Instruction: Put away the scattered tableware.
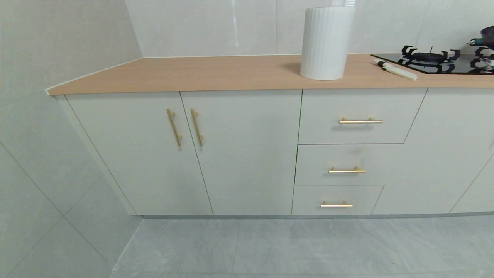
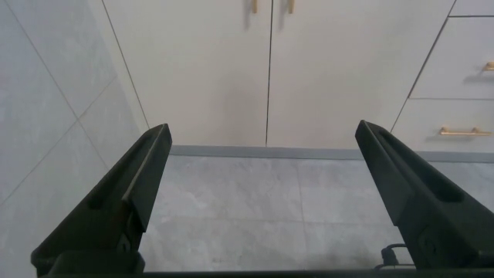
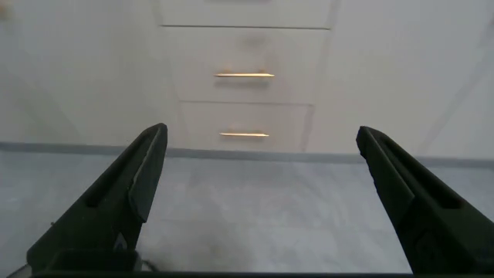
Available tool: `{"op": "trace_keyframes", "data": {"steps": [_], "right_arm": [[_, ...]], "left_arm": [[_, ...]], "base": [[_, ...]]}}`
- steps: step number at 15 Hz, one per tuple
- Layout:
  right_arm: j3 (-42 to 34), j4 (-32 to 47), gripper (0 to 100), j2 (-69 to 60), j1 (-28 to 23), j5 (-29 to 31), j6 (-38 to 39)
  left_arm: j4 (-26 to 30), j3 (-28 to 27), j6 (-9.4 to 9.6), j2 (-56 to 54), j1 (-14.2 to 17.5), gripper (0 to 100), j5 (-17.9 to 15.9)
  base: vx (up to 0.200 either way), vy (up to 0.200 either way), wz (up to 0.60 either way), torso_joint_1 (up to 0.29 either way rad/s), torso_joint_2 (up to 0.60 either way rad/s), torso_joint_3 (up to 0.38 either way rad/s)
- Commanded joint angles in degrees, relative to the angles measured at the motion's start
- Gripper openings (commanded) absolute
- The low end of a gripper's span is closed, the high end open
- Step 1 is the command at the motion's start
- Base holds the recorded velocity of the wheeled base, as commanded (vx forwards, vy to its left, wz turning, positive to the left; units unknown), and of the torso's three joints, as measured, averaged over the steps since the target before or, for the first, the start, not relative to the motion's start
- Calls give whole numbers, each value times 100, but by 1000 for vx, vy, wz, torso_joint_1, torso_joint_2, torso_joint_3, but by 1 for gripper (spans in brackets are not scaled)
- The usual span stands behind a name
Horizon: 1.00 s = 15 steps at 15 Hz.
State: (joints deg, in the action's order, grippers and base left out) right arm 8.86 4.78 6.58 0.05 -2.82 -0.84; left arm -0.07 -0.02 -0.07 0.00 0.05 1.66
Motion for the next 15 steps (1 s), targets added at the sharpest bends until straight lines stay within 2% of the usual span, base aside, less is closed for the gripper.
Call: {"op": "trace_keyframes", "data": {"steps": [1,5,8,10,15], "right_arm": [[-350,-12,100,-544,74,-26,23],[-772,-443,100,-658,21,-44,93],[-781,-478,100,-650,21,-61,181],[-886,-469,100,-641,4,159,-215],[-886,-478,100,-650,13,220,-48]], "left_arm": [[-1,2,-1,9,4,100,1],[-1,2,-1,9,4,100,1],[-10,2,-1,9,4,100,1],[-1,2,-1,9,4,100,1],[-1,2,-1,9,4,100,1]], "base": [[0,0,0,0,0,0],[0,0,0,0,0,0],[0,0,0,0,0,0],[0,0,0,0,0,0],[0,0,0,0,0,0]]}}
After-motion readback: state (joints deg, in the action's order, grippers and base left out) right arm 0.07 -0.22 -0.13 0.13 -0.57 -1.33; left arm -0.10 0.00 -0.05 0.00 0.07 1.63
